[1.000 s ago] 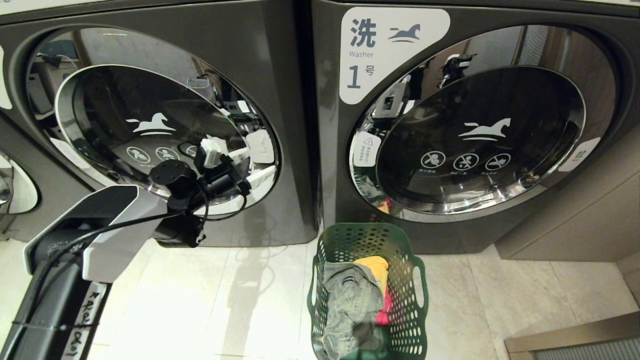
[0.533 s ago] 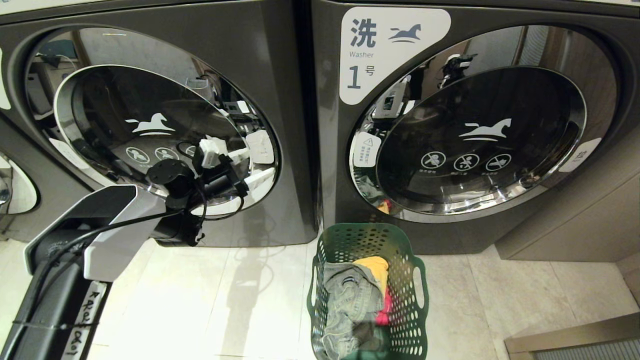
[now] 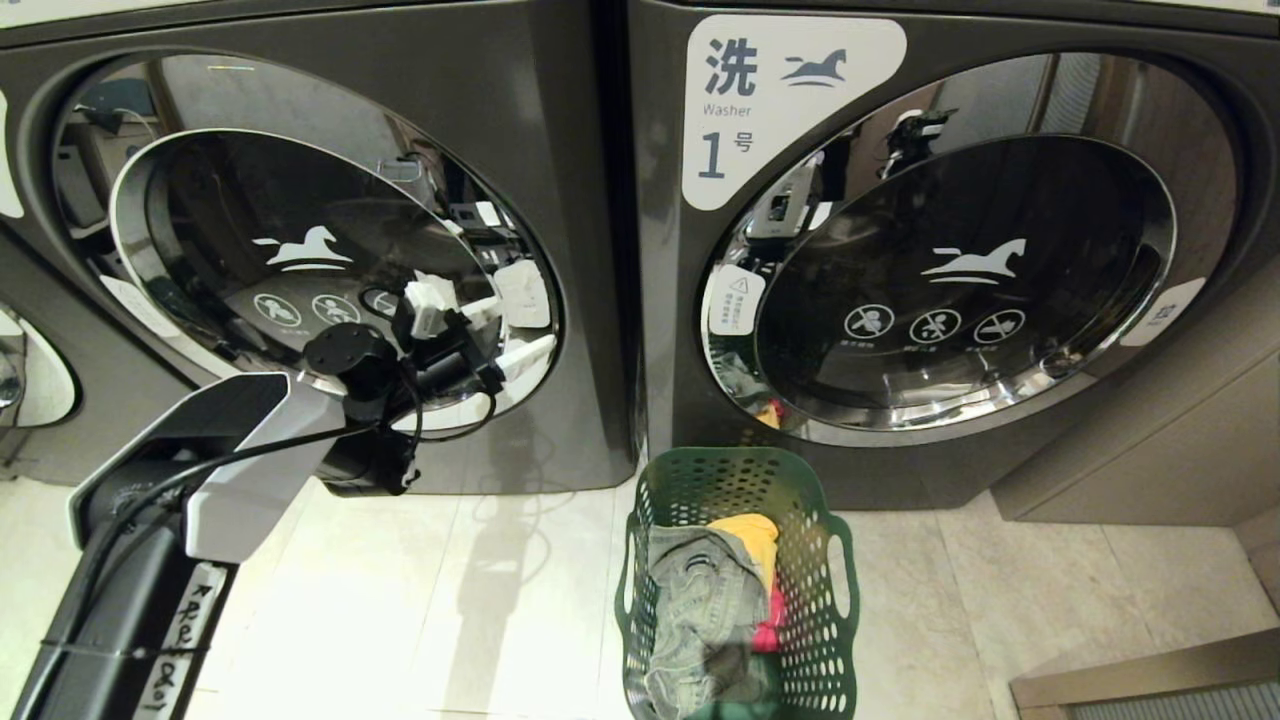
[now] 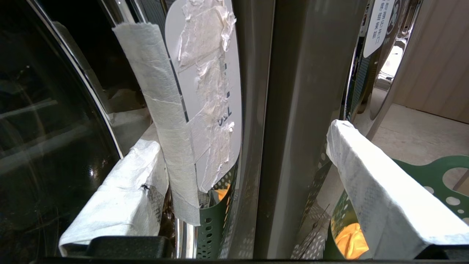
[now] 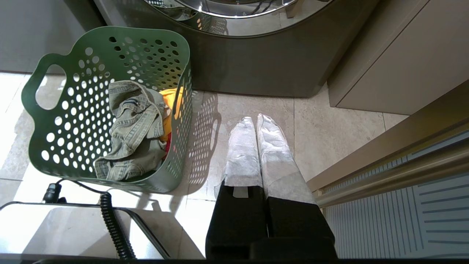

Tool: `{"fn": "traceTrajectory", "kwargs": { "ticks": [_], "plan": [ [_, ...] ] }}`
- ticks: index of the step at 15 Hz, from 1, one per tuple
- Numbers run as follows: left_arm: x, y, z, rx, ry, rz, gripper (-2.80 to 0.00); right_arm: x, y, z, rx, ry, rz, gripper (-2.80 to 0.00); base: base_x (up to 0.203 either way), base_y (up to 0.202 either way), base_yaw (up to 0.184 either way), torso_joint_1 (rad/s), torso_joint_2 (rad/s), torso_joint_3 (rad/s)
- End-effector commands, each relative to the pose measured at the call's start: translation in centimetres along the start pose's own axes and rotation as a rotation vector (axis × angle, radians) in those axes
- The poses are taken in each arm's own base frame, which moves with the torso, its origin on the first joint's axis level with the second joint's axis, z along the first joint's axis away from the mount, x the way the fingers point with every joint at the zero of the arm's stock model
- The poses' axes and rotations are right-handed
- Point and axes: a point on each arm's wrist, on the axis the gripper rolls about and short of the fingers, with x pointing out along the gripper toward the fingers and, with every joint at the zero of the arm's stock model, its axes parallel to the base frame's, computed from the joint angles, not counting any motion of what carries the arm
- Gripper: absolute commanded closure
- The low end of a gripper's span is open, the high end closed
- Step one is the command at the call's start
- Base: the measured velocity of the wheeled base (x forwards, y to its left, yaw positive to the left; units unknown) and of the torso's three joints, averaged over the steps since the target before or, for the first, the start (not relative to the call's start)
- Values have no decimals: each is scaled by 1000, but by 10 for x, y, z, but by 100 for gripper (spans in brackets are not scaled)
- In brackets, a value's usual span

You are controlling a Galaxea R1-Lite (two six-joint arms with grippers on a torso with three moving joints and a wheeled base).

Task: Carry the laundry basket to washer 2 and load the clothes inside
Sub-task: Open the lid of the washing machine

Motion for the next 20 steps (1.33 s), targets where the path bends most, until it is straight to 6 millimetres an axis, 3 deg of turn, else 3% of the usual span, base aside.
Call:
{"fn": "traceTrajectory", "kwargs": {
  "ticks": [1, 8, 20],
  "plan": [
    [14, -11, -1, -7, -16, -46, -280, 0, 0, 0, -1, 1, 1, 0, 0, 0, 0, 0, 0, 0],
    [9, -17, -5, -67, 5, -85, -280, 0, 0, 0, -1, 1, 1, 0, 0, 0, 0, 0, 0, 0],
    [-3, -34, 11, -147, 57, -79, -280, 0, 0, 0, -1, 2, 1, 0, 0, 0, 0, 0, 0, 0]
  ]
}}
